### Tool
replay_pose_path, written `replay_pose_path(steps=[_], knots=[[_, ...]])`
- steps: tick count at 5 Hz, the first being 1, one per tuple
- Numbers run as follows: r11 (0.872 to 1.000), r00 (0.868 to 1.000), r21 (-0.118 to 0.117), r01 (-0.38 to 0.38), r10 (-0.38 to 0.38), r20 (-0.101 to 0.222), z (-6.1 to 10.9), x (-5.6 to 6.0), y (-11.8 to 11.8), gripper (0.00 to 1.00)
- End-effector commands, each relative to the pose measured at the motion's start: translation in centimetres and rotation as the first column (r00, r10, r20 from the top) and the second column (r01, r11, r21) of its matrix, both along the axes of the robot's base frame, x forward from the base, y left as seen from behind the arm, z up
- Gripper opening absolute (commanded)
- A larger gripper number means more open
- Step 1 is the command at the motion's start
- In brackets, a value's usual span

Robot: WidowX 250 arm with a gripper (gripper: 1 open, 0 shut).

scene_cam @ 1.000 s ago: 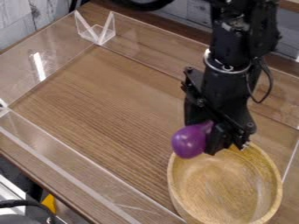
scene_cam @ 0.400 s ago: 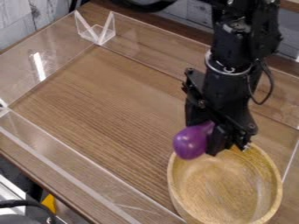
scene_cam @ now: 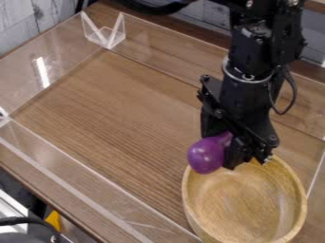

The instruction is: Remove the purple eggplant from inside the brown bowl and put it on the table

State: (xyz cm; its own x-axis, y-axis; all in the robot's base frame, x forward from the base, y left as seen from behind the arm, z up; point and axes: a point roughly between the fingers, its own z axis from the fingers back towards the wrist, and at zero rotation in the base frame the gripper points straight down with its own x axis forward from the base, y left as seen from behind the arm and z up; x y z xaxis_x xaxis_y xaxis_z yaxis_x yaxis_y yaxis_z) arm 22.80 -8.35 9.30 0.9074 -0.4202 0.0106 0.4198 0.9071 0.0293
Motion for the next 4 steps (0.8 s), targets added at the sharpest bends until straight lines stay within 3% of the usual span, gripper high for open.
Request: replay_pose_path(steps=[1, 3, 4], knots=[[1.000, 0.999, -0.001, -0.022, 0.022, 0.032, 0.6, 0.1, 1.6, 0.00], [0.994, 0.993, 0.015, -0.111, 0.110, 0.047, 0.7, -0.1, 7.2, 0.00], [0.994, 0.993, 0.024, -0.106, 0.105, 0.051, 0.4, -0.1, 8.6, 0.00]])
